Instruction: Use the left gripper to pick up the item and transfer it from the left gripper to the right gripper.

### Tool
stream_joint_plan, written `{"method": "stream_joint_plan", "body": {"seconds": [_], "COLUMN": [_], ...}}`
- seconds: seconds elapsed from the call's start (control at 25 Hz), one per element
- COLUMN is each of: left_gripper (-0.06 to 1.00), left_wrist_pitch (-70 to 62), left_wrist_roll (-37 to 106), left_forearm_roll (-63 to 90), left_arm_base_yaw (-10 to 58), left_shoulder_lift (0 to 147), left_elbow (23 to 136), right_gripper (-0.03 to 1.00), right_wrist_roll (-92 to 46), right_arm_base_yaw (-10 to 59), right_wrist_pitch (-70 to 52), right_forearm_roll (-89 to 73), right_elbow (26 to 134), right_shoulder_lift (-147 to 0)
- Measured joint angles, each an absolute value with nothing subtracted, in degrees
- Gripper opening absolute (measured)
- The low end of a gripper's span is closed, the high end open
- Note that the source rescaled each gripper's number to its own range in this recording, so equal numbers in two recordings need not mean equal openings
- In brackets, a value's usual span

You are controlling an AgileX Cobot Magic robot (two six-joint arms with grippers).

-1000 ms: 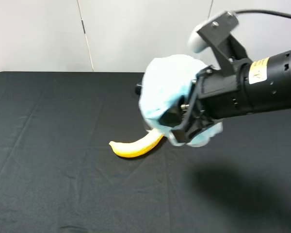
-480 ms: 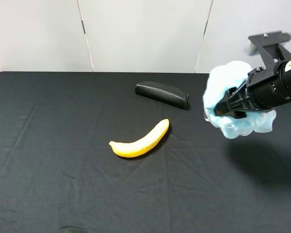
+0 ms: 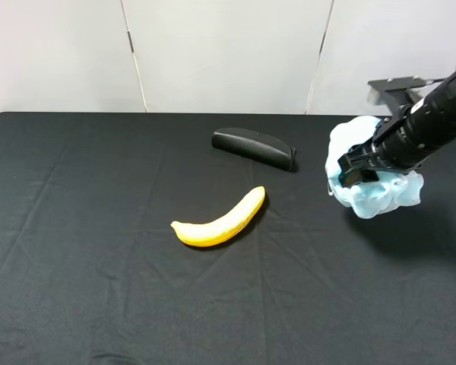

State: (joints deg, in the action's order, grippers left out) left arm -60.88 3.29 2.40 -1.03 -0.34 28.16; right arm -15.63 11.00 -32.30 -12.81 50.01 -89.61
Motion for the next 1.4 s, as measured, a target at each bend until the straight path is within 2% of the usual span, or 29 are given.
{"method": "stream_joint_plan", "body": {"seconds": [0.44, 0.48, 0.52, 0.56, 0.6, 0.68, 0.8, 1.04, 1.4], "left_gripper": [1.0, 1.0, 1.0, 1.0, 1.0, 1.0, 1.0, 1.0, 1.0], "left_wrist_pitch": [-60.88, -60.88, -60.88, -60.88, -60.88, -60.88, -60.88, -60.88, -60.88], "left_wrist_roll": [3.29, 3.29, 3.29, 3.29, 3.29, 3.29, 3.29, 3.29, 3.29], "left_forearm_roll": [2.4, 2.4, 2.4, 2.4, 2.4, 2.4, 2.4, 2.4, 2.4], "left_arm_base_yaw": [-1.03, -1.03, -1.03, -1.03, -1.03, -1.03, -1.03, -1.03, -1.03], "left_shoulder_lift": [-0.34, -0.34, -0.34, -0.34, -0.34, -0.34, -0.34, -0.34, -0.34], "left_elbow": [28.16, 28.16, 28.16, 28.16, 28.16, 28.16, 28.16, 28.16, 28.16], "right_gripper": [0.02, 0.24, 0.55, 0.71, 0.83, 0.94, 0.99, 0.99, 0.99], "right_wrist_roll": [-15.39, -14.72, -14.04, -13.51, -13.22, -12.99, -12.81, -12.81, -12.81], "right_arm_base_yaw": [11.0, 11.0, 11.0, 11.0, 11.0, 11.0, 11.0, 11.0, 11.0], "right_wrist_pitch": [-31.84, -31.84, -31.84, -31.84, -31.84, -31.84, -31.84, -32.79, -46.16], "right_forearm_roll": [-11.95, -11.95, -11.95, -11.94, -11.89, -11.89, -11.89, -11.89, -11.89], "right_elbow": [50.42, 50.42, 50.42, 50.42, 50.42, 50.42, 50.42, 51.13, 59.14], "right_shoulder_lift": [-93.21, -93.21, -93.21, -93.21, -93.21, -93.26, -93.26, -91.42, -76.76]}}
